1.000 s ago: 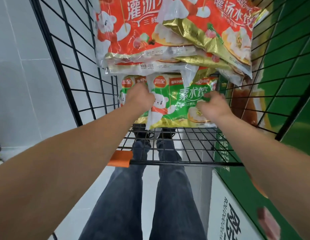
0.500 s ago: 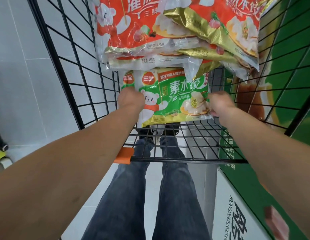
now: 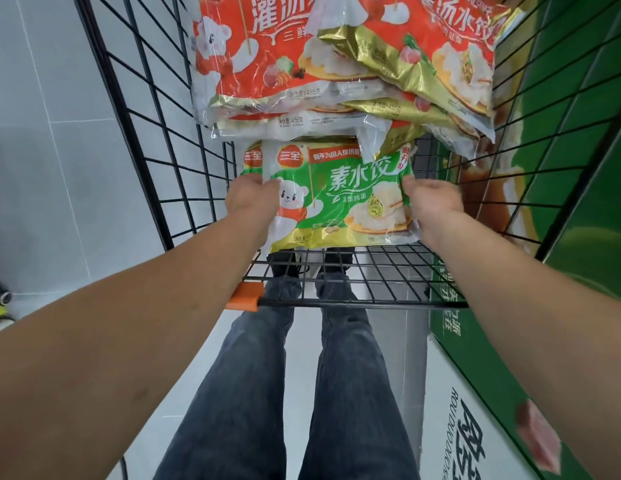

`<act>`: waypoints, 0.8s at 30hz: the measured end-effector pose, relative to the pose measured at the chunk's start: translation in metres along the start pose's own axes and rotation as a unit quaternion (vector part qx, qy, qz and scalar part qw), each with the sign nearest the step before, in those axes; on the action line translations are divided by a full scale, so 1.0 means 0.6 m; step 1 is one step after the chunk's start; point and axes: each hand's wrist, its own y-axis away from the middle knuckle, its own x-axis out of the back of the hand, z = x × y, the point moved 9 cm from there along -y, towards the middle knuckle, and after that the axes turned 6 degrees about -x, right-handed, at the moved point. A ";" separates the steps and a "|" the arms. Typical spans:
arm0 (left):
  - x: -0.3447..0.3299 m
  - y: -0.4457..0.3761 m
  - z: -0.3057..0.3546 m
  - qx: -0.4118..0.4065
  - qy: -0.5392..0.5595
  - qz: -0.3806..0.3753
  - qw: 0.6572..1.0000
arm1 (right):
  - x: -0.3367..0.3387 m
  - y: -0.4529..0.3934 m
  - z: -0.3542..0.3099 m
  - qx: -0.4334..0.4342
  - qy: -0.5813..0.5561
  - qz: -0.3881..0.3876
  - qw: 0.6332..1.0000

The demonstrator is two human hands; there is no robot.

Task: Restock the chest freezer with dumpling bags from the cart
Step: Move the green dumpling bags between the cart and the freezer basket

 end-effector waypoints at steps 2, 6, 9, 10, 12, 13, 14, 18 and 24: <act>0.012 0.021 0.011 -0.003 0.014 -0.007 1.000 | 0.016 0.023 -0.005 0.011 0.004 0.014 1.000; 0.043 0.062 0.042 -0.028 0.018 -0.026 0.999 | 0.053 0.087 -0.019 0.041 0.007 0.042 0.998; 0.077 0.106 0.073 -0.058 0.013 -0.053 0.997 | 0.087 0.160 -0.021 0.052 -0.017 0.040 0.998; 0.088 0.121 0.086 -0.068 0.016 -0.061 0.996 | 0.098 0.184 -0.020 0.054 -0.034 0.037 0.997; 0.111 0.158 0.112 -0.094 0.010 -0.073 0.993 | 0.126 0.236 -0.014 0.060 -0.085 0.032 0.994; 0.119 0.172 0.128 -0.114 0.006 -0.079 0.990 | 0.140 0.257 -0.011 0.064 -0.106 0.031 0.992; 0.125 0.192 0.146 -0.133 0.007 -0.089 0.987 | 0.157 0.282 -0.008 0.069 -0.123 0.037 0.989; 0.124 0.265 0.221 -0.213 0.002 -0.124 0.969 | 0.231 0.361 0.008 0.088 -0.178 0.077 0.977; 0.058 0.414 0.327 -0.315 -0.007 -0.173 0.933 | 0.376 0.428 0.065 0.084 -0.261 0.130 0.953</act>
